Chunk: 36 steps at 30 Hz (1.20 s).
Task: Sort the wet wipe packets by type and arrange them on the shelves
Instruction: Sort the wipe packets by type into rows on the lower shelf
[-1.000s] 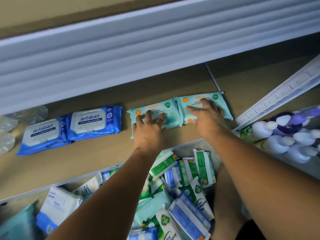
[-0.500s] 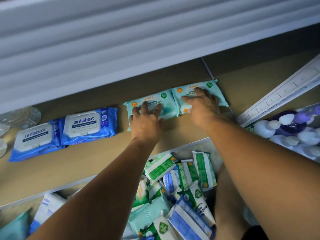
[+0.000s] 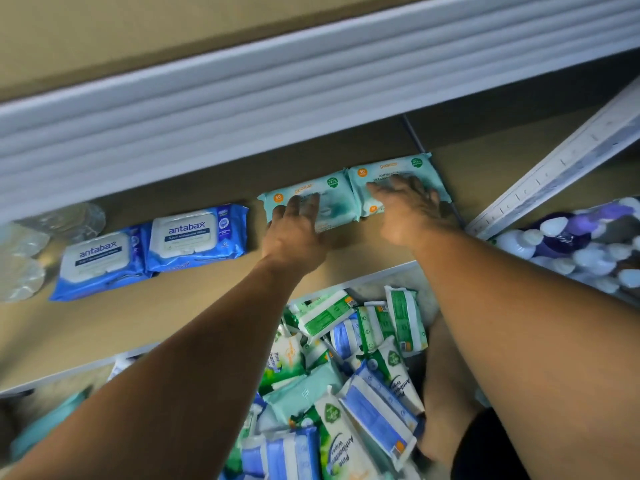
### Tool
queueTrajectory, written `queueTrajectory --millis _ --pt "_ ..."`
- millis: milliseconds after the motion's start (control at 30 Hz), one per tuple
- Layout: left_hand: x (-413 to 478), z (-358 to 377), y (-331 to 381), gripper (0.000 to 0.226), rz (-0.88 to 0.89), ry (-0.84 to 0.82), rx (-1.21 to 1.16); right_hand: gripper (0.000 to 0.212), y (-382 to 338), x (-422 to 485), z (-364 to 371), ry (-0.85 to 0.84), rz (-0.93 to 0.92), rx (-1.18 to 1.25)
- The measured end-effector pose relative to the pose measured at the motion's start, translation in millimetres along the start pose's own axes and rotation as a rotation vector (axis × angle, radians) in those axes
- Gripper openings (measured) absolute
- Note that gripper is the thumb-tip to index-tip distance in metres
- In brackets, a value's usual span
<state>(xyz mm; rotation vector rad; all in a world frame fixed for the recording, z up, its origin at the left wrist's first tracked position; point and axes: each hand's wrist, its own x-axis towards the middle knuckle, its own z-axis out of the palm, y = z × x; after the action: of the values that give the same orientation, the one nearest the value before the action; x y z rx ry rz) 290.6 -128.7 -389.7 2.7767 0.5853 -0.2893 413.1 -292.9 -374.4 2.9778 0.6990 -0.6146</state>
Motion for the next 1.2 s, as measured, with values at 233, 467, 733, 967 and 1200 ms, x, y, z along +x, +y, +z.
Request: queueTrajectory --millis 233,467,733,967,1200 --pt "-97.9 -23.7 -49.9 0.067 0.007 0.019 -0.106 0.081 -48.9 -78.9 -15.5 -0.033 -0.104 0.085" --pt "-229.2 -20.0 -125.7 0.058 -0.169 0.030 -0.256 0.061 -92.9 -180.0 2.4 -0.139 -0.121 0.049" --pt "-319.9 -3.7 -178.6 0.055 -0.374 -0.052 -0.382 0.053 -136.4 -250.9 51.3 -0.308 -0.011 0.024" --pt "-339.6 8.8 -204.6 0.053 -0.506 -0.096 -0.436 0.065 -164.7 -265.2 66.8 -0.346 0.104 -0.198" --pt "-346.0 18.2 -220.4 0.059 -0.653 -0.143 -0.556 0.067 -173.1 -254.9 66.7 -0.413 0.224 -0.205"
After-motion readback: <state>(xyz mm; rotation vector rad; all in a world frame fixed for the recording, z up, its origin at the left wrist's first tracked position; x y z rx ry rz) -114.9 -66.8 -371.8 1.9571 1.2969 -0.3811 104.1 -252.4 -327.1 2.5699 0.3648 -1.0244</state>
